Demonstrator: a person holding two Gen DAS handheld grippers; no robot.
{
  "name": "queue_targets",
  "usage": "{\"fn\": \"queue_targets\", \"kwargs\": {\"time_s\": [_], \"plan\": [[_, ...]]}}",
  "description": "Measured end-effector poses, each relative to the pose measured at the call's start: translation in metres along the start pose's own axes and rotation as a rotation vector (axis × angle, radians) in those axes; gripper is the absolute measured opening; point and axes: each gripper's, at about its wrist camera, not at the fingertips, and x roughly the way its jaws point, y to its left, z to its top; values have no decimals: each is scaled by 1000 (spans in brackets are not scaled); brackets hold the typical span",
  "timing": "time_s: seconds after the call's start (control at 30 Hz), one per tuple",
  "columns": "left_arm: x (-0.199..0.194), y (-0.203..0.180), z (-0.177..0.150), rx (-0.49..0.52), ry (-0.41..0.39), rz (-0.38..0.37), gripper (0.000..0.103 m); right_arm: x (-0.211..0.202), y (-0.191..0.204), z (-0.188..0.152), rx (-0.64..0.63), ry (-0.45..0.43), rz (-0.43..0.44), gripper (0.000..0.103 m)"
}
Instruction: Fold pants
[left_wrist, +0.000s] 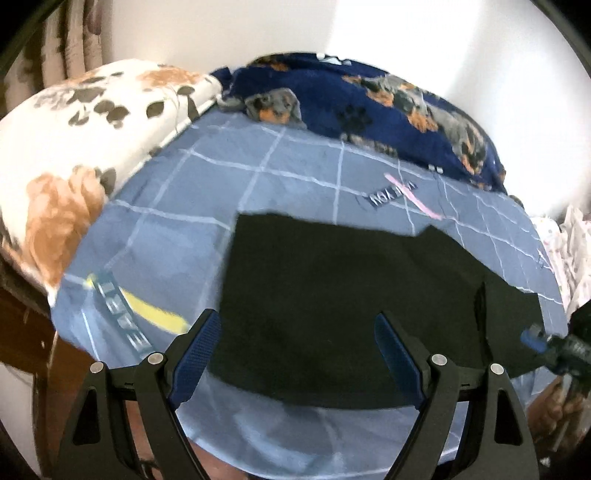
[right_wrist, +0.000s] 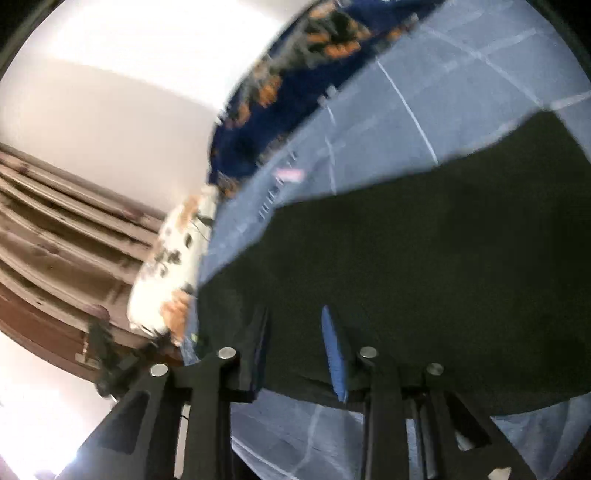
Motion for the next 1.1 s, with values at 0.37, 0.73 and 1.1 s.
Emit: {"fn": "queue_targets", "kwargs": {"time_s": [0.37, 0.73, 1.1], "plan": [[85, 72, 11, -40, 260, -187, 68, 25, -22, -8, 66, 95, -34, 28], [82, 62, 7, 34, 353, -638, 67, 29, -25, -6, 92, 77, -22, 38], [112, 54, 9, -40, 449, -765, 67, 33, -24, -6, 86, 59, -16, 41]]}}
